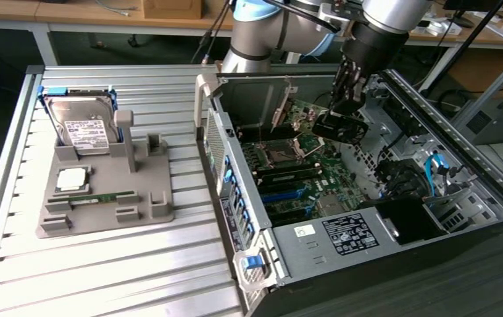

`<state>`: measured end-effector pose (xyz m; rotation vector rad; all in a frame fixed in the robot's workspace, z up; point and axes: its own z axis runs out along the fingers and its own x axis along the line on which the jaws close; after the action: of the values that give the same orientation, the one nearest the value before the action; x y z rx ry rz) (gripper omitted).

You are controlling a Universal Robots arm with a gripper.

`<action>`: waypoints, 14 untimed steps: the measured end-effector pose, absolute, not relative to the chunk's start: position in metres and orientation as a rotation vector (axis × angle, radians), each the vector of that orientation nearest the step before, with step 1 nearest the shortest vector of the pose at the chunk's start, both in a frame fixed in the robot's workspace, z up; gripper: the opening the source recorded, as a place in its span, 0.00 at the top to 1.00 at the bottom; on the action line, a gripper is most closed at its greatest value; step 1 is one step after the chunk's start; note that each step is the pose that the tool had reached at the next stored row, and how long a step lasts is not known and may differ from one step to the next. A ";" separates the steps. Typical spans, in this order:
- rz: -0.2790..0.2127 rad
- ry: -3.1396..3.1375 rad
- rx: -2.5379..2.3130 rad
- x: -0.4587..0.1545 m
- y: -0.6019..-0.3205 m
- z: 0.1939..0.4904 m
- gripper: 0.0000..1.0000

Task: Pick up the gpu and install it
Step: 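Insert the gpu into the slot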

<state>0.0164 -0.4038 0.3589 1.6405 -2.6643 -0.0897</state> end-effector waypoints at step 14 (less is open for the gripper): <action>-0.088 -2.544 1.815 0.017 -0.404 0.359 0.73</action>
<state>0.0169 -0.4038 0.3588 1.8151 -2.5439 -0.0882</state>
